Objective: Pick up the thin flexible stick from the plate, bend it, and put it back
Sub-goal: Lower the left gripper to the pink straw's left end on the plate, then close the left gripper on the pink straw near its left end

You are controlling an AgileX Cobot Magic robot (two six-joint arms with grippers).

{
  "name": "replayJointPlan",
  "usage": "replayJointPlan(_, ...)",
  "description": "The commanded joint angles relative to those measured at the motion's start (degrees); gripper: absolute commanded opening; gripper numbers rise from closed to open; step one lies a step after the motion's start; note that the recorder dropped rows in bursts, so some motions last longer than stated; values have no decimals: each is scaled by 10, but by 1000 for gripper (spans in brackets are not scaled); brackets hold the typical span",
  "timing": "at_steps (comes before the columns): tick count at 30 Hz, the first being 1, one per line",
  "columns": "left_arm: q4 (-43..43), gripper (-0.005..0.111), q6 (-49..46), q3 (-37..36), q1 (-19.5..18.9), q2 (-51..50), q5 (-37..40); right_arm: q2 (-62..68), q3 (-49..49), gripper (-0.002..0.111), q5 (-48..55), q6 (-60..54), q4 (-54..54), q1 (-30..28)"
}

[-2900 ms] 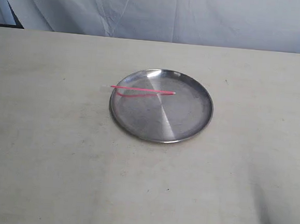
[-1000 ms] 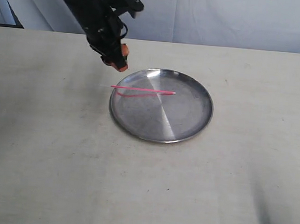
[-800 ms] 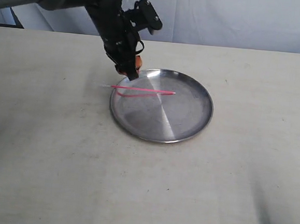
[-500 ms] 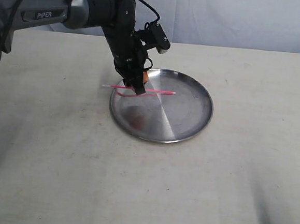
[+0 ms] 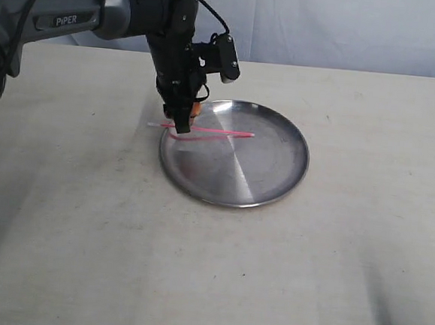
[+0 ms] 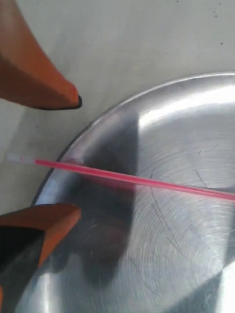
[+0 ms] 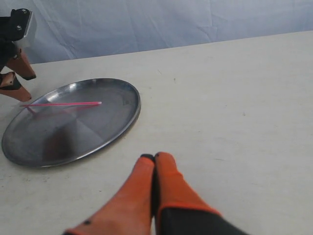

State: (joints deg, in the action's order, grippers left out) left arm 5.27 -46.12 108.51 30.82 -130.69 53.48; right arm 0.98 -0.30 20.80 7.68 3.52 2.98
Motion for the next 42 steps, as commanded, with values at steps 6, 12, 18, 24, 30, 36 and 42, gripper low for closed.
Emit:
replayJointPlan(6,-46,55,-195,4,2,-1,36,-3,3,-1,-6,-2,0,-3)
replayJointPlan(12,-69,55,-217,4,2,-2,-22,-3,3,-1,-6,-2,0,-3)
replayJointPlan(18,-66,55,-198,4,2,-22,-30,-3,3,-1,-6,-2,0,-3)
replayJointPlan(24,-63,55,-183,4,2,-44,-31,-3,3,-1,-6,-2,0,-3)
replayJointPlan(30,-27,55,-100,4,1,-45,-30,-3,3,-1,-6,-2,-1,-2)
replayJointPlan(36,-16,55,-79,4,1,-46,-27,-3,3,-1,-6,-2,0,-2)
replayJointPlan(42,-10,55,-79,4,1,-50,-36,-3,3,-1,-6,-2,0,-2)
